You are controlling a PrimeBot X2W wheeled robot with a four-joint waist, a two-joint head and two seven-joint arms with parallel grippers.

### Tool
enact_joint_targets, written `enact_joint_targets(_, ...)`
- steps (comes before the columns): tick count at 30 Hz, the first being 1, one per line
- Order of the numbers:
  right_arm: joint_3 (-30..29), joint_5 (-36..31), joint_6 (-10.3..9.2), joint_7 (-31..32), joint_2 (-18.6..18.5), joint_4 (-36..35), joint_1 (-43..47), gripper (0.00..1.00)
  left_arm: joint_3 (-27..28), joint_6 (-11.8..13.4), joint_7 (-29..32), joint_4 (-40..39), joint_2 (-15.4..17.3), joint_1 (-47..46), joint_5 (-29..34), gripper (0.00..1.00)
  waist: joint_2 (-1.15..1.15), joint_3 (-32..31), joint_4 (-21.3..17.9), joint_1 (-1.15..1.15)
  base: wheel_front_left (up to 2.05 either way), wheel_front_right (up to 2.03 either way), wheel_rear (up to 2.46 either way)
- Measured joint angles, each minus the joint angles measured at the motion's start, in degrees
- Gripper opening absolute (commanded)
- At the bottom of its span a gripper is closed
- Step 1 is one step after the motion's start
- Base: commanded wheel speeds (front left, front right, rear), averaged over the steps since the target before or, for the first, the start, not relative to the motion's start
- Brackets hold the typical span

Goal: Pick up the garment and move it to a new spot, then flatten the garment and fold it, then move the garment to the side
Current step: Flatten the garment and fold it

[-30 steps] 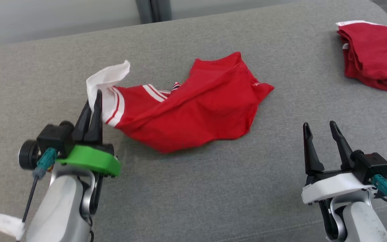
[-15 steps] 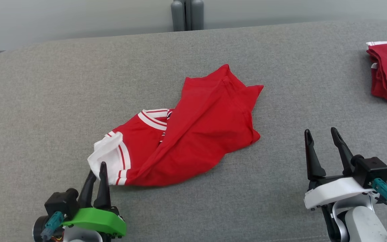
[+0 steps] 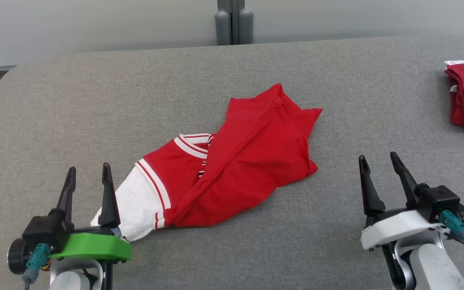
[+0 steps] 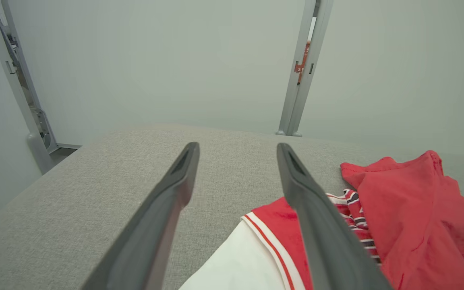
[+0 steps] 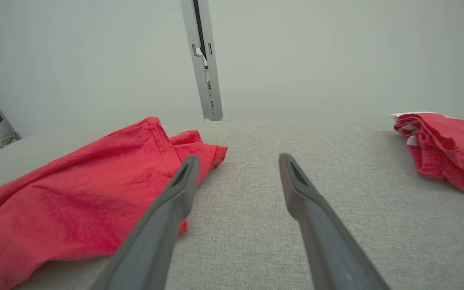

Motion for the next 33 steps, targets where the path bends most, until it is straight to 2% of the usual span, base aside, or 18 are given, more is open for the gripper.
enact_joint_targets(14, 11.4, 0.8, 0.0, 5.0, -5.3, 6.6, -18.5, 1.0, 2.0, -2.8, 0.0, 0.2, -2.5, 0.3, 2.5, 1.0, 0.0, 1.3, 4.6, 0.0, 0.0, 0.0, 0.0)
enact_joint_targets(22, 16.3, 2.7, 0.01, 9.4, -6.5, 18.0, -28.5, 1.0, 1.8, -3.3, 0.0, 1.0, -3.3, -1.1, 2.6, 1.0, 0.0, 3.2, 8.4, 0.0, 0.0, 0.0, 0.0)
enact_joint_targets(33, 21.0, 6.3, 0.01, 12.9, -8.3, 31.7, -36.2, 1.0, 0.0, -2.8, 0.0, 1.4, -3.4, -2.5, 0.3, 1.0, 0.0, 6.0, 11.7, 0.0, 0.0, 0.0, 0.0)
